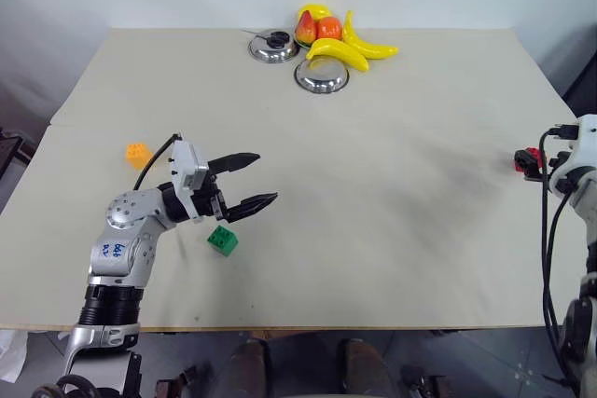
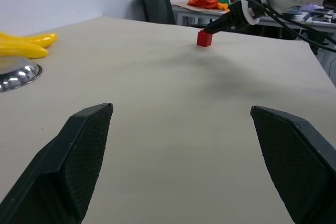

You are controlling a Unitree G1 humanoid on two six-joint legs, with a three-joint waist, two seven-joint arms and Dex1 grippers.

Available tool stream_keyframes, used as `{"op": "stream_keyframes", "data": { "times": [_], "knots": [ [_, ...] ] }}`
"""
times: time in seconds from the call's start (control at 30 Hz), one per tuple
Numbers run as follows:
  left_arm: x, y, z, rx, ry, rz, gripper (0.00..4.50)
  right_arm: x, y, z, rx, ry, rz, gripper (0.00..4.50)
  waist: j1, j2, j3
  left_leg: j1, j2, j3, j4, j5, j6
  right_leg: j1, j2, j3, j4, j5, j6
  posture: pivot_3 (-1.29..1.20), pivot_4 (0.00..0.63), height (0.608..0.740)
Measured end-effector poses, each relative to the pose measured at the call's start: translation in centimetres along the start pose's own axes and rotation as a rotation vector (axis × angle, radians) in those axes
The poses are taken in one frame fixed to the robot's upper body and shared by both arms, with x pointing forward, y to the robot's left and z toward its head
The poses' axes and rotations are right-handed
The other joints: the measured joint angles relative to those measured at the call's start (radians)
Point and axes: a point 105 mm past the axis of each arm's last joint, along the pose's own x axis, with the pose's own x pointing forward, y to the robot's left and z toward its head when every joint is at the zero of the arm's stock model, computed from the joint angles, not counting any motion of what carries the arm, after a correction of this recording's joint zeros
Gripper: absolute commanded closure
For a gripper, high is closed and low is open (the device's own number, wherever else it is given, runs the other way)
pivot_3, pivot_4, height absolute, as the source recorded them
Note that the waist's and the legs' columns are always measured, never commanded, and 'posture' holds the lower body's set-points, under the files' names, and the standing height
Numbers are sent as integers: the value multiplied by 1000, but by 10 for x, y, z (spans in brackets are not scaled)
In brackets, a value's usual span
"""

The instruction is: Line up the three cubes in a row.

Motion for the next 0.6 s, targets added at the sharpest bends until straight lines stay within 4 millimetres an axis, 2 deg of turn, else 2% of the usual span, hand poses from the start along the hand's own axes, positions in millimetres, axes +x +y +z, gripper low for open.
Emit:
{"op": "stream_keyframes", "data": {
  "times": [0.27, 0.37, 0.6],
  "knots": [
    [-1, 1, 4, 11, 5, 10, 34, 15, 0, 3, 37, 15, -31, 0, -1, 0, 0, 0, 0, 0, -1, 0, 0, 0, 0, 0, -1, 0, 0, 0, 150, 740],
    [-1, 1, 6, 20, 3, 13, 0, 17, -1, 0, 51, 29, -46, 634, -1, 0, 0, 0, 0, 0, -1, 0, 0, 0, 0, 0, -1, 0, 0, 0, 150, 740],
    [-3, 3, 12, 36, -3, 30, 0, 19, 3, -10, 54, 48, -41, 3011, -8, 0, 0, -1, 0, 0, -2, 0, 0, 0, 0, 0, -1, 0, 0, 0, 150, 740]
  ]
}}
